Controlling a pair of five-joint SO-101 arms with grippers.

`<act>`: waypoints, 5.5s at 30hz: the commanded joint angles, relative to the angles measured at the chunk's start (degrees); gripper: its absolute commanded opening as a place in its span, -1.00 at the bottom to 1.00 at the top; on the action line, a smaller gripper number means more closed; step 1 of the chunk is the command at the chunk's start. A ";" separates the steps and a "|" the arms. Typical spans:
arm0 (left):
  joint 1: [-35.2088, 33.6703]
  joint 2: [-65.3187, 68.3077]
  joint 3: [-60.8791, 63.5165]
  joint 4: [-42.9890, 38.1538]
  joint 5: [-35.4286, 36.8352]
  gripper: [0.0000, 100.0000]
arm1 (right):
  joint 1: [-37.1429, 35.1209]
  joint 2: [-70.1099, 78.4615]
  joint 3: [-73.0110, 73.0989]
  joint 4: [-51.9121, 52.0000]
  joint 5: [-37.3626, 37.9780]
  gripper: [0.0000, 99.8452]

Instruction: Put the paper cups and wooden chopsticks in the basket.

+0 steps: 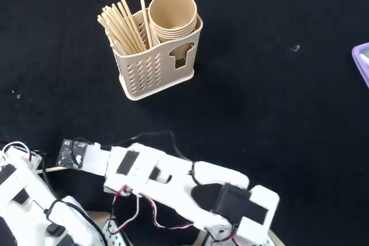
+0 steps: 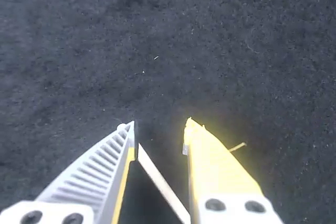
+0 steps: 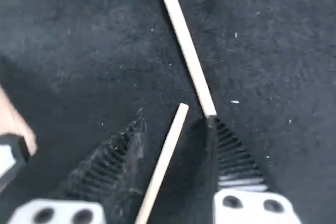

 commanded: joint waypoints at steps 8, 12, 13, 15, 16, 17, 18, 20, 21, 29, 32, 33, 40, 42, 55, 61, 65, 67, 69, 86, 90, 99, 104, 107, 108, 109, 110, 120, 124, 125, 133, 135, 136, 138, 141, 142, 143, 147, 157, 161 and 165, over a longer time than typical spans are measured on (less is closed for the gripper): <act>-0.22 -1.23 -2.77 -0.97 0.62 -0.69 | 6.59 -6.55 -1.10 9.67 6.51 -0.98; -0.22 -1.32 -2.77 -0.97 0.62 -0.69 | 8.00 -16.48 3.56 10.64 6.51 -0.98; -0.22 -1.41 -2.77 -0.97 0.62 -0.69 | 7.91 -18.59 4.18 10.55 6.51 -0.98; -0.31 -1.49 -2.77 -0.97 0.62 -0.69 | 7.65 -22.46 4.44 8.70 6.24 -0.98; -0.57 -1.58 -2.77 -0.97 0.62 -0.69 | 7.21 -23.43 4.35 6.51 6.15 -0.98; -0.57 -1.58 -2.77 -0.97 0.62 -0.69 | 6.59 -23.69 4.35 3.34 6.33 -0.98; -0.57 -1.58 -2.86 -0.97 0.62 -0.69 | 5.89 -23.52 4.62 -0.53 6.51 -0.98; -0.66 -1.58 -2.86 -0.97 0.62 -0.69 | 4.04 -21.23 4.35 -6.95 6.51 -0.98; -0.66 -1.58 -2.86 -0.97 0.62 -0.69 | 3.25 -19.47 4.18 -9.85 6.51 -0.98; -0.66 -1.58 -2.86 -0.97 0.62 -0.69 | 0.79 1.10 -8.92 -15.56 6.15 -0.97; -0.66 -1.58 -2.86 -0.97 0.62 -0.69 | 0.79 4.00 -12.35 -11.16 6.07 -0.80; -0.66 -1.58 -2.86 -0.97 0.62 -0.69 | 0.79 4.09 -13.05 -8.70 5.98 -0.70; -0.22 -1.58 -2.86 -0.97 0.62 -0.69 | 1.23 3.38 -13.76 2.55 6.59 -0.44; -0.22 -1.58 -2.86 -0.97 0.62 -0.69 | 1.23 4.44 -13.76 2.99 6.59 -0.44; -0.40 -1.58 -2.86 -0.97 0.62 -0.69 | 2.99 12.44 -20.70 5.98 10.46 -1.00; -0.22 -1.58 -2.86 -0.97 0.62 -0.69 | 9.14 3.56 -19.56 13.01 10.55 -0.98; -0.22 -1.58 -2.86 -1.05 0.62 -0.69 | 12.84 -6.29 -11.30 13.89 10.55 -0.98; -0.22 -1.58 -2.86 -1.05 0.62 -0.69 | 13.80 -11.38 -5.49 13.80 10.55 -0.98; -0.22 -1.58 -2.86 -1.05 0.62 -0.69 | 15.38 -16.57 0.57 13.45 10.90 -0.98; -0.22 -1.58 -2.86 -1.05 0.62 -0.69 | 23.47 -18.95 17.63 5.71 10.81 -0.59; -0.22 -1.58 -2.86 -1.05 0.62 -0.69 | 18.90 -17.01 15.16 5.36 10.64 -0.64; -0.22 -1.58 -2.86 -1.05 0.62 -0.69 | 19.52 -4.88 5.58 10.81 13.45 -0.87; -0.22 -1.58 -2.86 -1.05 0.62 -0.69 | 19.69 -9.45 5.49 12.48 12.57 -0.98; -0.22 -1.58 -2.77 -1.05 0.62 -0.69 | 19.60 -19.38 4.88 17.67 12.04 -0.98; -0.22 -1.58 -2.77 -1.05 0.62 -0.69 | 19.60 -23.69 4.18 19.60 11.87 -0.98; -0.22 -1.58 -2.77 -1.05 0.62 -0.69 | 19.69 -28.00 3.47 21.36 11.34 -0.98; -0.22 -1.58 -2.77 -1.05 0.62 -0.69 | 19.69 -32.22 2.42 23.21 10.90 -0.98; -0.04 -1.58 -2.68 -1.05 0.62 -0.69 | 24.70 -62.99 -11.74 18.11 1.67 -0.98; -0.04 -1.58 -2.68 -1.05 0.62 -0.69 | 30.59 -63.43 -12.18 -2.99 -12.13 -0.98; -0.04 -1.58 -2.59 -1.05 0.62 -0.69 | 31.82 -62.73 -11.65 -9.14 -14.68 -0.98; 0.04 -1.58 -2.42 -1.05 0.62 -0.69 | 33.67 -47.96 -11.21 -45.63 -18.11 -0.98; 1.01 -1.58 -2.33 -1.05 0.62 -0.69 | 33.67 -43.56 -11.82 -48.97 -18.11 -0.98; 1.45 -1.58 -2.24 -1.05 0.62 -0.69 | 33.67 -41.27 -12.62 -49.41 -18.11 -0.98; 1.80 -1.58 -2.24 -1.05 0.62 -0.69 | 33.67 -36.79 -14.46 -49.32 -18.11 -0.98; 1.80 -1.58 -2.24 -1.05 0.62 -0.69 | 33.76 -30.37 -16.40 -49.32 -18.11 -0.98; 1.80 -1.58 -2.24 -1.05 0.62 -0.69 | 33.93 -28.70 -16.48 -49.23 -18.11 -0.98; 1.80 -1.58 -2.24 -1.05 0.62 -0.69 | 34.46 -27.03 -16.31 -49.23 -18.37 -0.98; 1.80 -1.58 -2.24 -1.05 0.62 -0.69 | 34.81 -25.80 -14.55 -42.37 -18.37 -0.98; 1.80 -1.58 -2.33 -1.05 0.62 -0.69 | 34.99 -34.42 -23.08 -12.04 -18.55 -0.47; 1.80 -1.58 -2.24 -1.05 0.62 -0.69 | 36.75 -43.47 -24.66 -5.01 -18.55 -0.47; 1.80 -1.58 -2.24 -1.05 0.53 -0.69 | 41.58 -54.46 -22.64 0.62 -18.55 -0.47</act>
